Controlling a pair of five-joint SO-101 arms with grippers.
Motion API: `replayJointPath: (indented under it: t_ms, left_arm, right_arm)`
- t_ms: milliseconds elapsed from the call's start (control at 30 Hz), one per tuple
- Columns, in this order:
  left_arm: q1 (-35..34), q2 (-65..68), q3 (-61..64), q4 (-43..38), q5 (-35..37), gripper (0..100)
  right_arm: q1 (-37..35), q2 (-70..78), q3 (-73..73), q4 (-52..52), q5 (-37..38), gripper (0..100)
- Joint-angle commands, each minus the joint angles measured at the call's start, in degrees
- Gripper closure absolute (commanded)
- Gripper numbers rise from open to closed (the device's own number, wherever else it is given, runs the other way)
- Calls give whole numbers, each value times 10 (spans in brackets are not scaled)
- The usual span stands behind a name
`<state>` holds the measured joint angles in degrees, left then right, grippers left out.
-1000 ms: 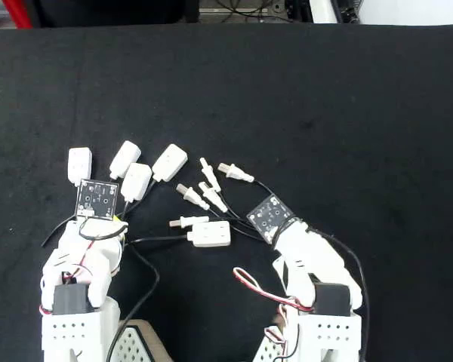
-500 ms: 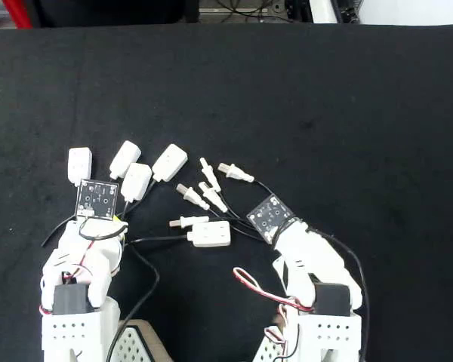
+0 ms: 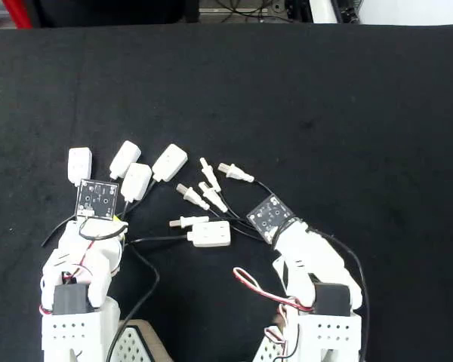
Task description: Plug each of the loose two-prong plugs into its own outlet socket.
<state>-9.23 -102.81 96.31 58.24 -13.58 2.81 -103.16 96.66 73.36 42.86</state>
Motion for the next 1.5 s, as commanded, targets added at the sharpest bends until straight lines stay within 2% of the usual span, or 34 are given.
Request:
replayJointPath:
  t_ms: [0,433,633,700,867,900,1067,1267,1367,1467]
  left_arm:
    - [-4,-2,11,3,6,916]
    - [-4,-2,11,3,6,916]
    - [-4,-2,11,3,6,916]
    - [-4,-2,11,3,6,916]
    - [-5,-2,11,3,6,916]
    - [-5,-2,11,3,6,916]
    - [-5,-2,11,3,6,916]
    - [-5,-2,11,3,6,916]
    - [-2,-2,11,3,6,916]
    - [-3,-2,11,3,6,916]
  right_arm:
    - [-4,-8,0,14,1,969]
    - [-5,-8,0,10,1,969]
    - [-3,-8,-34,-48,-8,969]
    - [-5,-8,-80,-62,-65,969]
    - [-7,-2,-219,-71,-382,967]
    - [-19,0,-238,-81,-424,967]
    - [-91,109,-259,-148,-525,966]
    - [-96,432,-302,-340,-658,965]
    - [-96,597,-398,-331,-753,923]
    - [-110,737,-507,-261,-844,849]
